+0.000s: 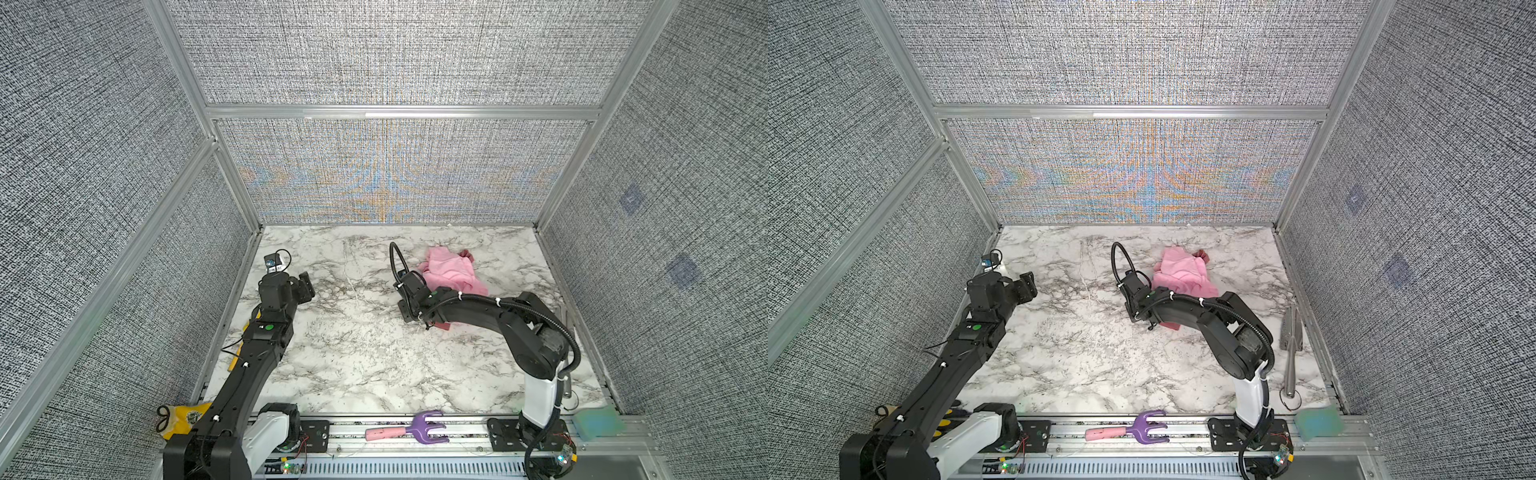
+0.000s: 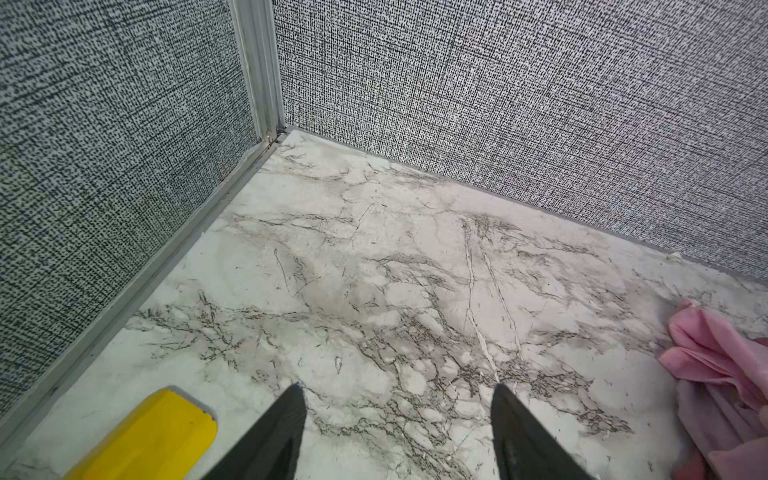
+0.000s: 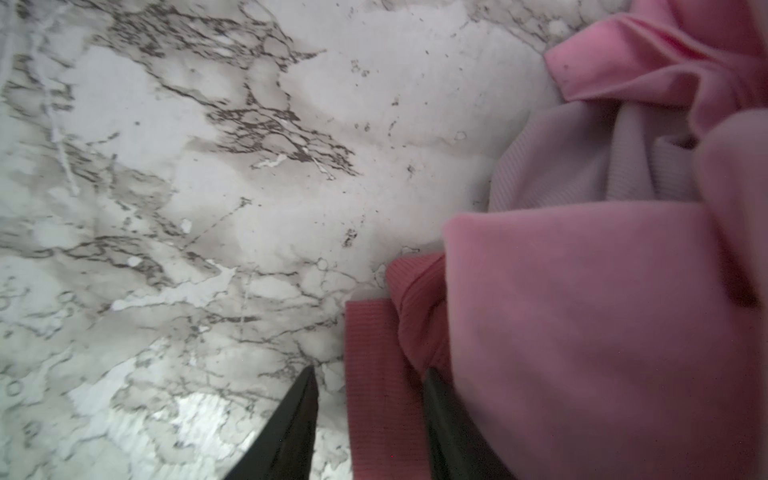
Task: Pick out a specific cloth from the pile
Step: 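Reach the right gripper to the dark rose cloth edge and grasp it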
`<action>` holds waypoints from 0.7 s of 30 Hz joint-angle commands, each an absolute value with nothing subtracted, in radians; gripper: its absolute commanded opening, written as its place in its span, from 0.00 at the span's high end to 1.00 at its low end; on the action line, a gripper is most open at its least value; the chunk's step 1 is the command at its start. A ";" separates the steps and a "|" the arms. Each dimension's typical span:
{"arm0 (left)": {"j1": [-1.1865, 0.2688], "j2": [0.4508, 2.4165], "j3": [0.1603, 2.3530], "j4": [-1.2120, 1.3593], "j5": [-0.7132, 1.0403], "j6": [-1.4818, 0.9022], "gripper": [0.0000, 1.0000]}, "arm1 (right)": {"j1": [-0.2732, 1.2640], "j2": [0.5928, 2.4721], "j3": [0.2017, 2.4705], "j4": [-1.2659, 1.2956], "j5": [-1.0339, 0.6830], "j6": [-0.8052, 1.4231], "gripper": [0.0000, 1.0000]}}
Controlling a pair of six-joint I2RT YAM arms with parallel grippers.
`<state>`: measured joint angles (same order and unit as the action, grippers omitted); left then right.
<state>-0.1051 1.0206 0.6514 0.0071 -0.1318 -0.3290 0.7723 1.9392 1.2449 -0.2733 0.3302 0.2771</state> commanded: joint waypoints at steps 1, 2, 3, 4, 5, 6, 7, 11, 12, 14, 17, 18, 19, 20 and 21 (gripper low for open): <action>-0.106 1.028 0.651 0.036 -0.141 -0.318 0.28 | 0.766 1.946 1.252 -0.308 0.348 0.297 0.55; -0.107 1.029 0.652 0.039 -0.140 -0.316 0.28 | 0.764 1.951 1.256 -0.312 0.347 0.300 0.55; -0.106 1.034 0.653 0.039 -0.139 -0.316 0.28 | 0.762 1.955 1.259 -0.317 0.347 0.301 0.55; -0.106 1.037 0.656 0.040 -0.138 -0.317 0.27 | 0.760 1.963 1.265 -0.324 0.347 0.303 0.55; -0.107 1.039 0.658 0.040 -0.138 -0.315 0.28 | 0.757 1.968 1.270 -0.330 0.348 0.304 0.55; -0.106 1.040 0.658 0.039 -0.138 -0.315 0.28 | 0.755 1.973 1.272 -0.334 0.350 0.304 0.55; -0.106 1.042 0.658 0.039 -0.138 -0.314 0.28 | 0.753 1.978 1.274 -0.334 0.350 0.305 0.56; -0.106 1.042 0.653 0.042 -0.138 -0.313 0.28 | 0.750 1.992 1.284 -0.339 0.348 0.302 0.56; -0.107 1.042 0.653 0.043 -0.140 -0.313 0.28 | 0.751 1.992 1.283 -0.335 0.348 0.303 0.56; -0.107 1.042 0.651 0.042 -0.138 -0.313 0.28 | 0.752 1.996 1.284 -0.333 0.345 0.304 0.58; -0.107 1.042 0.650 0.043 -0.139 -0.314 0.28 | 0.753 2.007 1.296 -0.341 0.344 0.302 0.67; -0.106 1.042 0.650 0.043 -0.139 -0.315 0.28 | 0.753 2.007 1.297 -0.339 0.343 0.301 0.70; -0.106 1.042 0.649 0.043 -0.139 -0.315 0.28 | 0.755 2.009 1.299 -0.339 0.341 0.298 0.75; -0.107 1.042 0.649 0.041 -0.138 -0.314 0.28 | 0.755 2.009 1.300 -0.339 0.343 0.297 0.80; -0.106 1.041 0.649 0.043 -0.137 -0.314 0.28 | 0.755 2.007 1.301 -0.340 0.347 0.298 0.85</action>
